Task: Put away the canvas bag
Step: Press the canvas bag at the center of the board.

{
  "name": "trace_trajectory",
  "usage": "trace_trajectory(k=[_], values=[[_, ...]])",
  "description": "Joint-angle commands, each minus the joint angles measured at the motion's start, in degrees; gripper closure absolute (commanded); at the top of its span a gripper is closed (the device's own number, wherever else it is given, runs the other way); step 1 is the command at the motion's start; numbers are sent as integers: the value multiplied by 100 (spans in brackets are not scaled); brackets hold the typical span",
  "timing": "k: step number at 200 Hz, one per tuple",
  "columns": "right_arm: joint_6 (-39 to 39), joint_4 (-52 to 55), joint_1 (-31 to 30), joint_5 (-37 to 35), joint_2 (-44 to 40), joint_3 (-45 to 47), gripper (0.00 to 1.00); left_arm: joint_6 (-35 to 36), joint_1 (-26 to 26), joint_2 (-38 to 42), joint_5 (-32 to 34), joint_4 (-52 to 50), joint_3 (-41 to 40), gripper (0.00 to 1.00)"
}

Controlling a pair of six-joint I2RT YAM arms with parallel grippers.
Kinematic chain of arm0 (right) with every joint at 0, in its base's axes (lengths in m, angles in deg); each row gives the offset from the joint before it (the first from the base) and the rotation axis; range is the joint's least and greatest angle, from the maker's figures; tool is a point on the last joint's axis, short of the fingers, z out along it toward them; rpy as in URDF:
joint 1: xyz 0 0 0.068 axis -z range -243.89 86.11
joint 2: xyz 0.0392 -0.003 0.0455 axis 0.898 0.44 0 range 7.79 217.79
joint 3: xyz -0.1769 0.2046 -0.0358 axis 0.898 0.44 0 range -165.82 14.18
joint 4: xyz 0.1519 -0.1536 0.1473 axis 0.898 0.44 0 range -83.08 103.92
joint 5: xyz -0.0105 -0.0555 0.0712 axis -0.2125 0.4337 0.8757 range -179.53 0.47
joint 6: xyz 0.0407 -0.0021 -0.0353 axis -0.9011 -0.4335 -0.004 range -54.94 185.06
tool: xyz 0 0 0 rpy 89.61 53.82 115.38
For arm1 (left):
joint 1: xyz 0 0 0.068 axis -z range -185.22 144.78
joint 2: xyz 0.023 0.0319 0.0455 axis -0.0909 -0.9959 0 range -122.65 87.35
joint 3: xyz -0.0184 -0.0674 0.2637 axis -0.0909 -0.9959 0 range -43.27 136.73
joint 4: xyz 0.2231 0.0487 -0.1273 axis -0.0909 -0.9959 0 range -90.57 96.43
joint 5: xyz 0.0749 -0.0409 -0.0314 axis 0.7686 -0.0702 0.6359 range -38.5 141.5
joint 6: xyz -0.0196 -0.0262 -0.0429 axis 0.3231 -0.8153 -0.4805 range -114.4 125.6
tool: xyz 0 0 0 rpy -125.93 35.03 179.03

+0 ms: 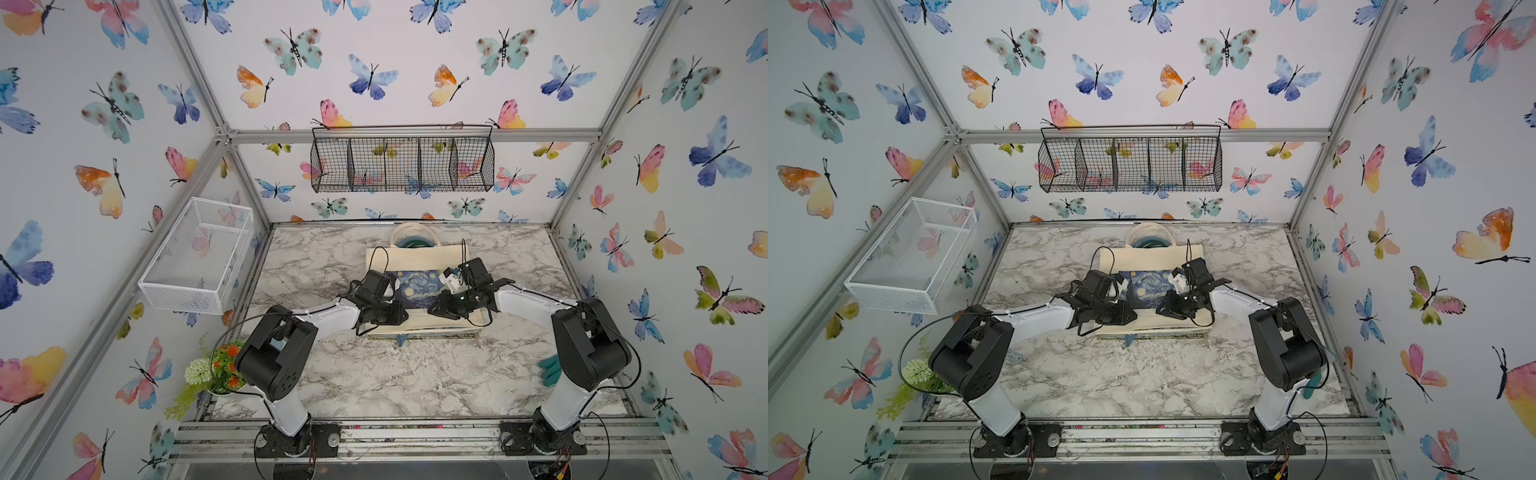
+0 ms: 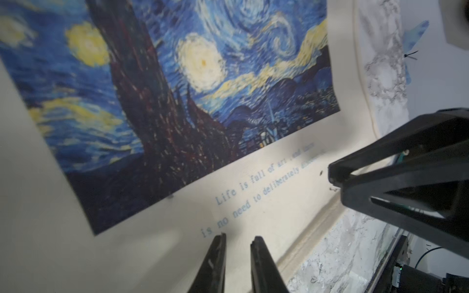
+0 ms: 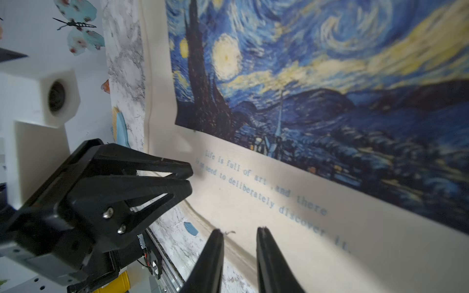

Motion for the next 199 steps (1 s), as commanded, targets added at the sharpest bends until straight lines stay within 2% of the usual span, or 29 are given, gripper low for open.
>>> trace_trajectory(k=[1, 39, 84, 138, 166, 199], values=[[-14, 73, -17, -183, 171, 218, 73, 331, -1, -77, 107, -455, 118, 78], [208, 523, -11, -687, 131, 523, 71, 499, -110, -169, 154, -690, 12, 79], [-38, 1176, 60, -2069, -228, 769, 70, 527, -445, -117, 67, -593, -367, 79], [-27, 1361, 881, -2148, -553, 958, 68, 546, -700, 70, 107, -506, -767, 80], [114, 1641, 1059, -2276, -787, 568, 68, 513, -958, 524, 84, -423, -913, 79], [113, 2103, 1117, -2767, -1263, -420, 67, 508, -1309, 1868, 95, -225, -873, 74]])
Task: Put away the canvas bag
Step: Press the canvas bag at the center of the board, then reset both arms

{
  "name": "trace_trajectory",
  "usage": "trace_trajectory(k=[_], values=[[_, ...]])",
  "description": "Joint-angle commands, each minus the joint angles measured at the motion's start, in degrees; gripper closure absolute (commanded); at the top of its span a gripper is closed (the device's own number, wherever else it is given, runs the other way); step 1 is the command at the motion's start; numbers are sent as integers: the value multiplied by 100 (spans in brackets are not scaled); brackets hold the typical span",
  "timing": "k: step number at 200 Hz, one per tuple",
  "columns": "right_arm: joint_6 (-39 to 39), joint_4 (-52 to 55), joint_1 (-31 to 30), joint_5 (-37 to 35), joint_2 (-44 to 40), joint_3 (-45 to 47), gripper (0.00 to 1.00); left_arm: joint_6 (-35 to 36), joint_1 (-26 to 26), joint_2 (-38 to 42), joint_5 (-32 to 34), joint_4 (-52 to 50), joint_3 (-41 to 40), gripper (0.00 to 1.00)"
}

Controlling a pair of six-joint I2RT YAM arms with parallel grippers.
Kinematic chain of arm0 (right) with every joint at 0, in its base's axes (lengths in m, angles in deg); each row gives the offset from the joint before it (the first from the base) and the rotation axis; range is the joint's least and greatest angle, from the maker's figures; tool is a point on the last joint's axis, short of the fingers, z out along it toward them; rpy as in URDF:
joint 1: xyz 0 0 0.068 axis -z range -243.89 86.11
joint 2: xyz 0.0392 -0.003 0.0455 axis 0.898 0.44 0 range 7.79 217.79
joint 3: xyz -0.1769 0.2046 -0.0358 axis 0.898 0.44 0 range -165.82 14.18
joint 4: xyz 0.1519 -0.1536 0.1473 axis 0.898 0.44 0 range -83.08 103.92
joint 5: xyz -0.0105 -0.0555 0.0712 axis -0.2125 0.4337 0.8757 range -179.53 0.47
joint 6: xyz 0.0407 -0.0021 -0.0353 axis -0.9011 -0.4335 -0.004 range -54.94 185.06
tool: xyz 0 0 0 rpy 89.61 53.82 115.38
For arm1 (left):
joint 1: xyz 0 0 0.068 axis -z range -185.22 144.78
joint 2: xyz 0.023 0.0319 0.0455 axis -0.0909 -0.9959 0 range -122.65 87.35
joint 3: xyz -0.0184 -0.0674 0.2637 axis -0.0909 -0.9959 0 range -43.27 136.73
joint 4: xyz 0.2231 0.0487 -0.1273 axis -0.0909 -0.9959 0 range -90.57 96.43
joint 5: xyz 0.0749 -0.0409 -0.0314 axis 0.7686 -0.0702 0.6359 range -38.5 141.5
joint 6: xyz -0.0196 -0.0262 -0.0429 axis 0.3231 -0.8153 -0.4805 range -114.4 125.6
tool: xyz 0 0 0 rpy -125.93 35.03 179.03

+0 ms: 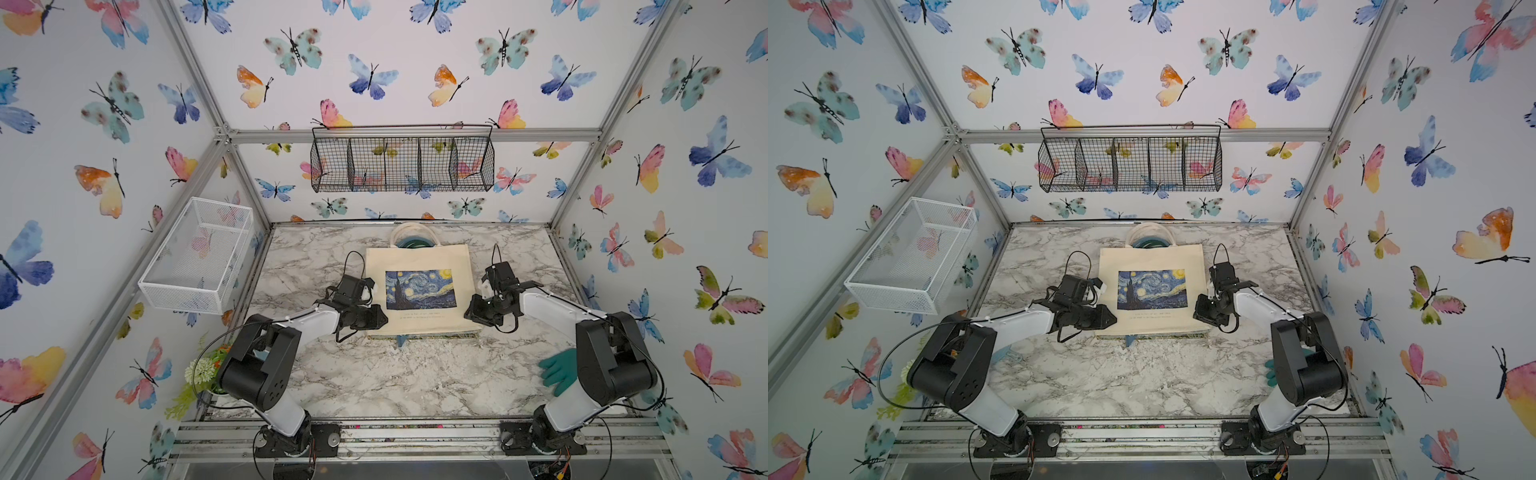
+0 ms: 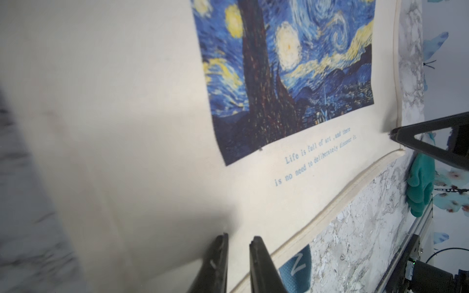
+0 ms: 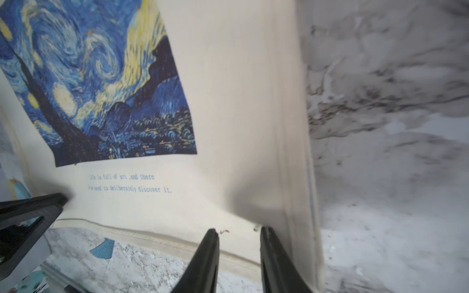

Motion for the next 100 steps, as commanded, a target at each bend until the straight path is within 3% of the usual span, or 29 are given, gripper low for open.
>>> trace_trajectory(k=[1, 14, 28, 32, 37, 39, 63, 80, 100], values=[[75, 658, 108, -804, -400, -686, 67, 77, -316, 1049, 287, -152, 49, 74], [51, 689, 150, -1076, -622, -1115, 66, 116, -486, 1594, 426, -102, 215, 70], [18, 449, 176, -1404, -866, -1417, 60, 123, -728, 1997, 584, -26, 459, 49], [5, 327, 181, -1517, -937, -1463, 57, 130, -804, 2077, 618, -11, 539, 39], [-6, 135, 193, -1636, -1009, -1484, 53, 117, -920, 2156, 653, 18, 635, 4], [-13, 63, 197, -1694, -1045, -1492, 51, 107, -968, 2181, 663, 42, 660, 0], [-1, -783, 225, -2569, -1288, -1418, 31, -204, -1683, 2422, 785, 509, 800, 2], [-135, -1421, 242, -3577, -1409, -1134, 3, -731, -2258, 2508, 722, 1112, 651, 2], [-10, -2327, 241, -4551, -1600, -618, 2, -976, -2663, 2416, 669, 1143, 803, 2]])
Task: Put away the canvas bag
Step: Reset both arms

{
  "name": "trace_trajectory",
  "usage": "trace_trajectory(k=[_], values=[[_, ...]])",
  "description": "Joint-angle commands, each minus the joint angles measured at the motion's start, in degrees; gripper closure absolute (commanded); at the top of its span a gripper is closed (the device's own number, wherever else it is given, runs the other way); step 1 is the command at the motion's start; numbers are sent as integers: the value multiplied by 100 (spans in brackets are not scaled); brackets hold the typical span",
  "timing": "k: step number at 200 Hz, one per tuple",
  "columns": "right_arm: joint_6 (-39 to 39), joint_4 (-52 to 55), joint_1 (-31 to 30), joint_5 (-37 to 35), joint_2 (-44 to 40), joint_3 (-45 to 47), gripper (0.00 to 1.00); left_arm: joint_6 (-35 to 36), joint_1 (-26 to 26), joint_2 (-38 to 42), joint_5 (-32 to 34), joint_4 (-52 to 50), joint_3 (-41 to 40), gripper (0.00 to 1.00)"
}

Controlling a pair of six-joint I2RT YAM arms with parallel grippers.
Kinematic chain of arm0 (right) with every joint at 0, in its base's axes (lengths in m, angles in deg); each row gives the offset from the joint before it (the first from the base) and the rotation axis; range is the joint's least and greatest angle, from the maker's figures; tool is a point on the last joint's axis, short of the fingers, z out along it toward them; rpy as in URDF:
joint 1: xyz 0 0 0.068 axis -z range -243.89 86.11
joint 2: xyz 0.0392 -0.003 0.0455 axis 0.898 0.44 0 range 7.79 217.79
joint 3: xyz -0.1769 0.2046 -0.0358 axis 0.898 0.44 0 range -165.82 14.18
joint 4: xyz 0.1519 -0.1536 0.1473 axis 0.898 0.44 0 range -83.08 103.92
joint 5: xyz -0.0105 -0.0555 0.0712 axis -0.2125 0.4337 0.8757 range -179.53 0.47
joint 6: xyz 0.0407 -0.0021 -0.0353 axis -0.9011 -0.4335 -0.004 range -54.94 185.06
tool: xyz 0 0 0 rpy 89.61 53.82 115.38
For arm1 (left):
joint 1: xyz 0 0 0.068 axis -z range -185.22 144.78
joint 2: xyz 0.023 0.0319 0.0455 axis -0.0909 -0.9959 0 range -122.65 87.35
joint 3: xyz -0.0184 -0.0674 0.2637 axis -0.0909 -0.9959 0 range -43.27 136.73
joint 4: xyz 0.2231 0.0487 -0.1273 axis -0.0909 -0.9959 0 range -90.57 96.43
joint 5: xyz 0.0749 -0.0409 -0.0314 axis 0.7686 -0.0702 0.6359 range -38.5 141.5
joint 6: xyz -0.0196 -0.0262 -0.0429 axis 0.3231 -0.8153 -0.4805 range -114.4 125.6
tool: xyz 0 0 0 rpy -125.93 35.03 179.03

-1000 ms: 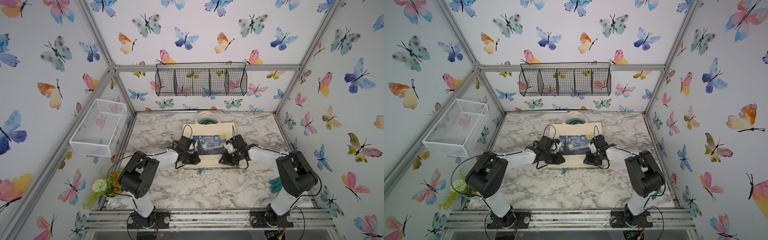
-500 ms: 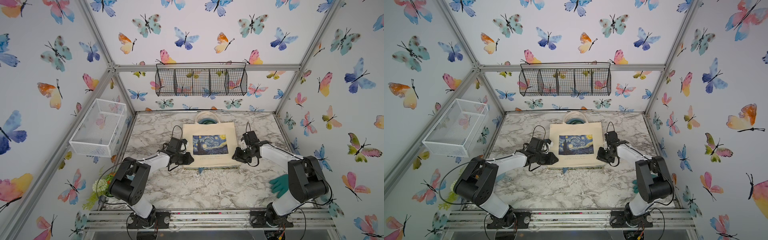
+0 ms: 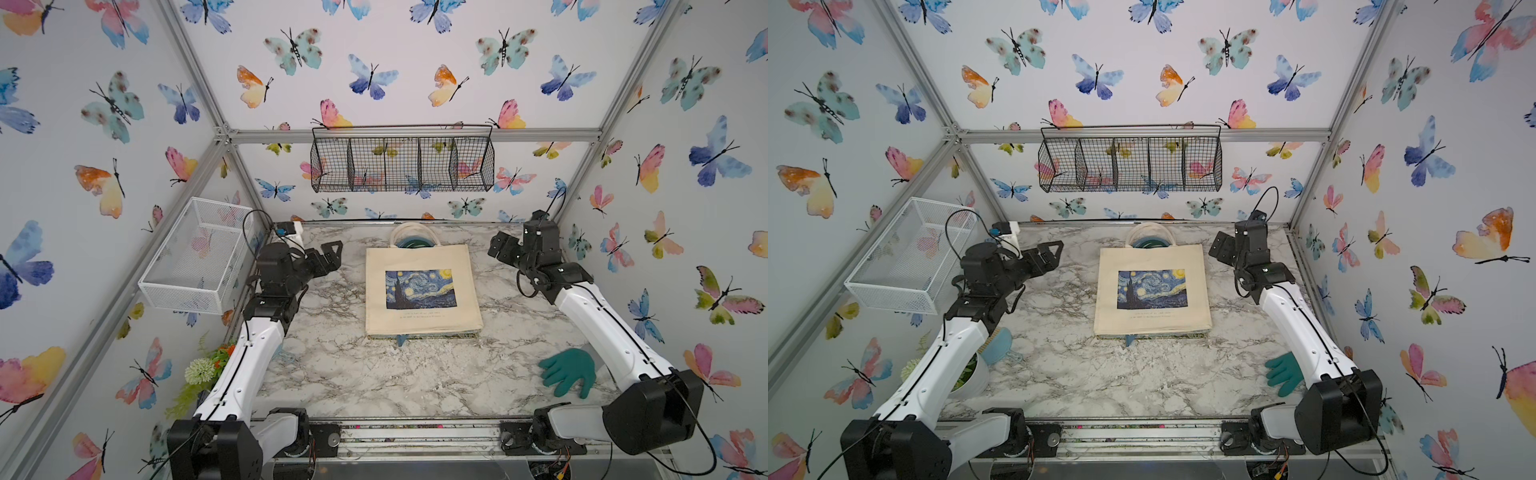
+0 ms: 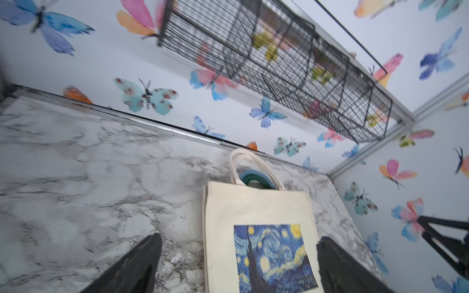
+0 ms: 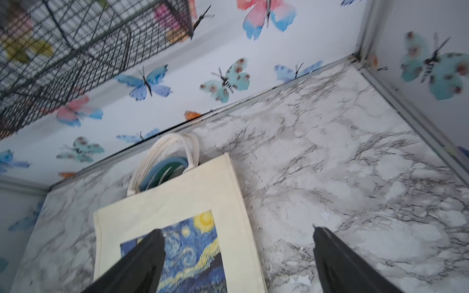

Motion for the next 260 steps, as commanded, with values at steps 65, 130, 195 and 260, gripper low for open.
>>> trace_trajectory(k=[65, 130, 195, 260], values=[[2293, -4787, 45, -2601, 825, 2767, 2, 1030, -426, -207, 1629, 1938, -1473, 2], [3523, -6701, 106, -2273, 1199, 3789, 1, 2512, -517, -146, 1771, 3155, -2746, 2], [3529, -6981, 115, -1759, 562, 4462, 0, 2450, -643, -313, 310, 4314, -3586, 2], [3285, -8606, 125, -1546, -40, 5643, 1, 2543, -653, -728, 24, 5700, -4365, 2]])
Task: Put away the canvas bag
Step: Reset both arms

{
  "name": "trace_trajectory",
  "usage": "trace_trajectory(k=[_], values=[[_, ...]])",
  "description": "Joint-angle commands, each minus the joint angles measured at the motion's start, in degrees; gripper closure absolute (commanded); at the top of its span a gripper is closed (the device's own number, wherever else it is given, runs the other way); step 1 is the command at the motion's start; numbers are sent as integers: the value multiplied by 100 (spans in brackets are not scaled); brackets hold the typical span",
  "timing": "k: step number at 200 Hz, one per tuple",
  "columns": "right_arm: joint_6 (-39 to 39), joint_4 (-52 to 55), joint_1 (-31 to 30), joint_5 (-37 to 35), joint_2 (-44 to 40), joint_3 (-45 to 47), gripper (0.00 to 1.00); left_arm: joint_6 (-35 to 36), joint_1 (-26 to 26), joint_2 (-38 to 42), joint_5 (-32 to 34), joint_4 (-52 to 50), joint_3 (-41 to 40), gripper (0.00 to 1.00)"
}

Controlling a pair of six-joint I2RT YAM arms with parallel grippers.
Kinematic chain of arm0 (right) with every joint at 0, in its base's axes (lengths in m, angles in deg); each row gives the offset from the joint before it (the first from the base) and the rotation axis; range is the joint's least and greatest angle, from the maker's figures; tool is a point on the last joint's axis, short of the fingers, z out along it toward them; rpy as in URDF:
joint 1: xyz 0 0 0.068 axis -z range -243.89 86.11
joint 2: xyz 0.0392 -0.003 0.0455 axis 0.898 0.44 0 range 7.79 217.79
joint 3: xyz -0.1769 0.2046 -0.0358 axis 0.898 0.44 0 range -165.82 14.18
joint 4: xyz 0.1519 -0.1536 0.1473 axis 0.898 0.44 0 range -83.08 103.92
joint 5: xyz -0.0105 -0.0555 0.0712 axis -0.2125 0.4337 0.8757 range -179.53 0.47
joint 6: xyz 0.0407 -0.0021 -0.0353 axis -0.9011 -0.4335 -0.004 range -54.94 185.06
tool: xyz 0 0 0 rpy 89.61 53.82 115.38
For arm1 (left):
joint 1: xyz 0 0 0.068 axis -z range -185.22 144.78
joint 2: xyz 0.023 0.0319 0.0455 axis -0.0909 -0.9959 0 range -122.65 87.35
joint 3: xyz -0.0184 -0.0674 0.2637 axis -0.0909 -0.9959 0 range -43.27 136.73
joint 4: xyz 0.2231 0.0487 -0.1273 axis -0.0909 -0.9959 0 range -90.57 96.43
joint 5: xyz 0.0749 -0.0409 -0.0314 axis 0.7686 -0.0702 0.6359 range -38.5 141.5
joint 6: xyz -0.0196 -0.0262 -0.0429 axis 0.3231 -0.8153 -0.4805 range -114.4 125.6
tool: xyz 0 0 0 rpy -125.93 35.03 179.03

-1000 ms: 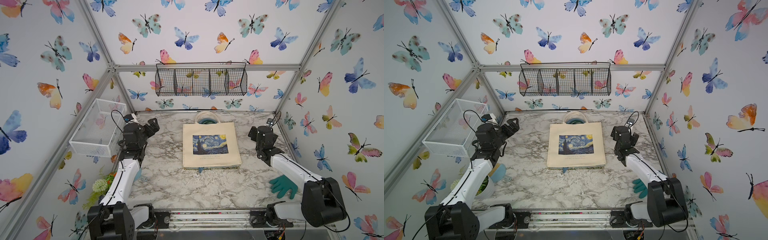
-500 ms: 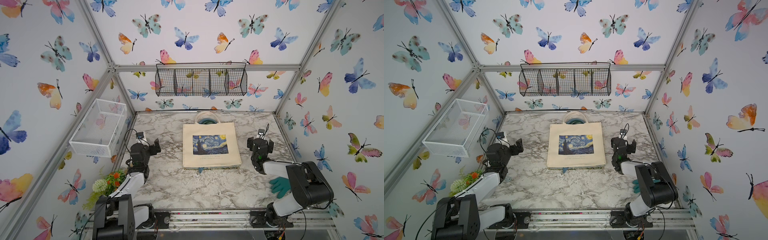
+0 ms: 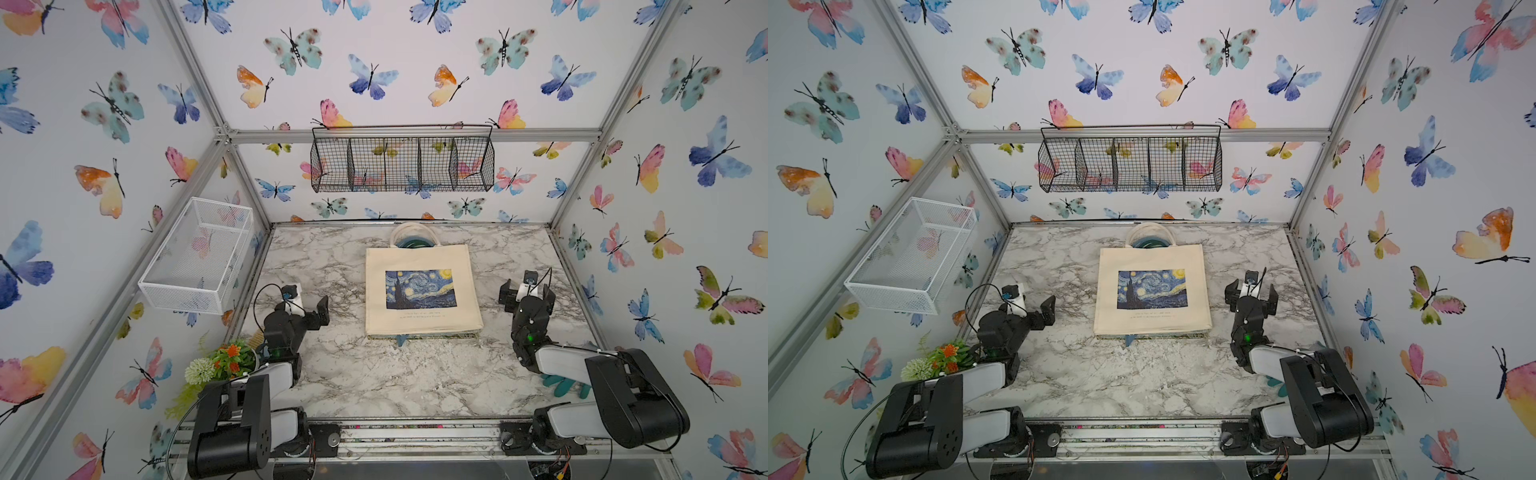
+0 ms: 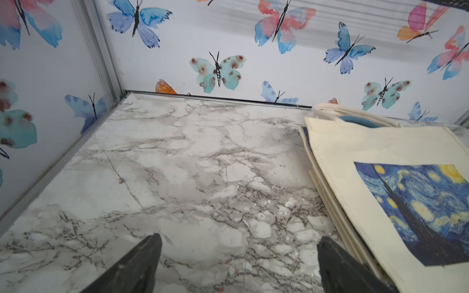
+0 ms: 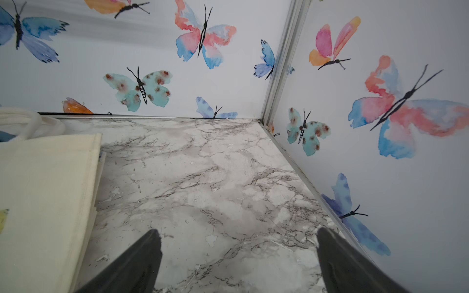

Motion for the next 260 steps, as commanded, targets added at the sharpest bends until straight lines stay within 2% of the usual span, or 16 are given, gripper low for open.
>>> trace_trajectory(k=[1, 32, 51, 63, 79, 97, 107, 123, 143, 153, 160, 172, 189, 209, 235, 260], values=[[-120, -1064, 48, 155, -166, 428, 1, 161, -24, -86, -350, 735, -29, 2], [-73, -976, 48, 451, -294, 532, 2, 267, -28, -479, -512, 1277, -151, 2], [-428, -547, 55, 150, -382, 644, 1, 288, -9, -554, -444, 1179, -93, 2], [-457, -1370, 56, -317, -94, 956, 1, 279, -2, -721, -399, 1331, -118, 2], [-523, -1954, 75, -114, 223, 1094, 1, 252, -5, -1007, -483, 1799, -145, 2], [-404, -2267, 90, -115, 691, 973, 2, 319, 7, -841, -459, 1299, -36, 2], [-248, -2295, 92, 162, 840, 857, 2, 318, 18, -861, -439, 1342, -45, 2], [-149, -1377, 112, 687, 875, 445, 2, 323, 18, -851, -433, 1297, -22, 2], [-464, -962, 503, 1333, 1014, 272, 2, 357, 125, -876, -191, 1162, 52, 2], [-338, -1820, 657, 1566, 1448, 362, 2, 395, 261, -872, 69, 1028, 119, 2], [-319, -1900, 663, 1588, 1445, 372, 2, 389, 273, -862, 94, 1022, 119, 2], [-530, -763, 695, 1636, 1105, 147, 2, 396, 270, -863, 86, 1028, 119, 2], [-380, -1715, 751, 1814, 1407, 340, 0, 392, 273, -862, 93, 1025, 112, 2], [-371, -755, 833, 2254, 1166, 99, 1, 391, 268, -862, 92, 1022, 119, 2], [-290, -1115, 857, 2405, 1269, 164, 1, 405, 282, -865, 99, 1026, 115, 2], [-301, -980, 857, 2395, 1197, 161, 0, 212, 463, -879, 1082, 856, 208, 2]])
